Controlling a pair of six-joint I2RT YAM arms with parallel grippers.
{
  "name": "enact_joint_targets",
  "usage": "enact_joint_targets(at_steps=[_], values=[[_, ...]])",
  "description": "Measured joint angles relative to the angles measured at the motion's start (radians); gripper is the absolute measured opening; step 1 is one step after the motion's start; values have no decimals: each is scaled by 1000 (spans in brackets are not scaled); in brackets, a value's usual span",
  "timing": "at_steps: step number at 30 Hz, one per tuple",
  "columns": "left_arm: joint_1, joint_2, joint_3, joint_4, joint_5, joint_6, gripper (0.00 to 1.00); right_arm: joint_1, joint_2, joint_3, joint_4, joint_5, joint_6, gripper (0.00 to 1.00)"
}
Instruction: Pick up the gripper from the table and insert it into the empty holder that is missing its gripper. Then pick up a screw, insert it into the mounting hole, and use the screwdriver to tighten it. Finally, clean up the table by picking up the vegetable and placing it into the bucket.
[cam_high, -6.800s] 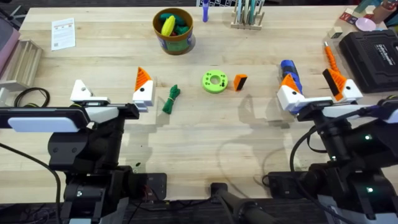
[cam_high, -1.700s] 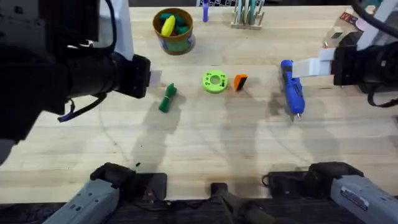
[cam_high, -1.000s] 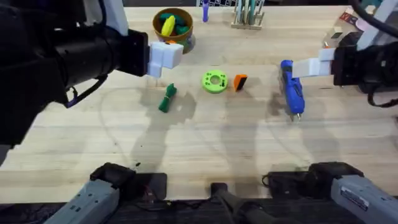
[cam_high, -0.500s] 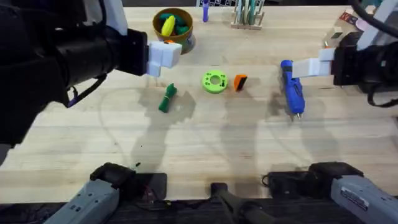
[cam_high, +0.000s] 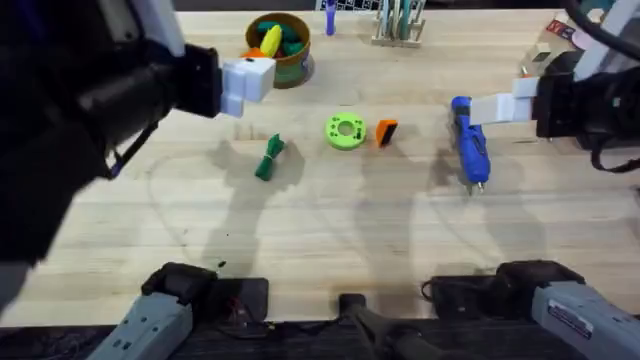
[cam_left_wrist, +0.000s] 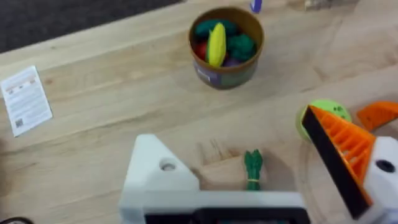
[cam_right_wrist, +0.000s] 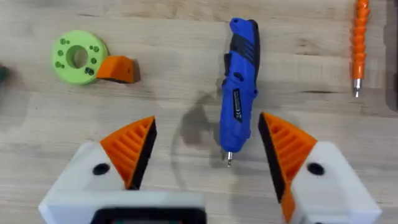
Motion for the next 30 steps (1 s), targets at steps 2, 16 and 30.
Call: enact_joint_targets(at_steps=[2,16,30], values=[[26,-52,-60,65,24,1,985,0,0,0,0,0,0,991],[204,-395,-509,406,347,4,985,0,0,0,0,0,0,991],[226,-727,-807,490,615,-47,985,0,0,0,0,0,0,991]])
